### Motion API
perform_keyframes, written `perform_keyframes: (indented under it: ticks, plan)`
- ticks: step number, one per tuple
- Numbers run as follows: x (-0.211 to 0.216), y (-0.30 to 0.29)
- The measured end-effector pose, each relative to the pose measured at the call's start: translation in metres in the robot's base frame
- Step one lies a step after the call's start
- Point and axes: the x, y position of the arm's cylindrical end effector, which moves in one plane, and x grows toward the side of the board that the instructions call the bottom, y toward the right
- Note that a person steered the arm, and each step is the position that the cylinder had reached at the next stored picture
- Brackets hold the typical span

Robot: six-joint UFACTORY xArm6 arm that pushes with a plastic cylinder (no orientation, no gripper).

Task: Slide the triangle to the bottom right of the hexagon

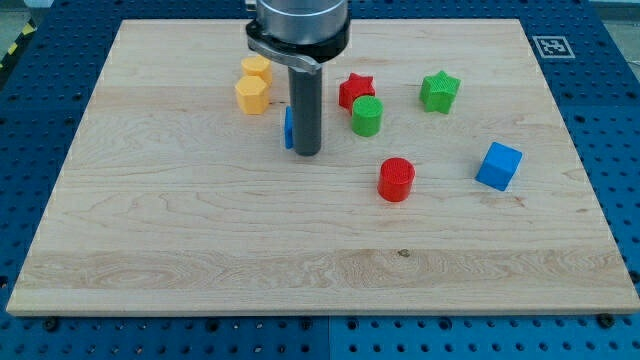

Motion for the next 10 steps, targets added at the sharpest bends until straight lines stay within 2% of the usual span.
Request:
perform_keyframes:
  ticks: [2,3,4,6,7,10]
  plan:
    - [0.0,-0.036]
    - [0.016,-0.023]
    - [0.027,0.025]
    - [-0.005,0.066]
    - [-0.013,0.067]
    - [-0.019,0.022]
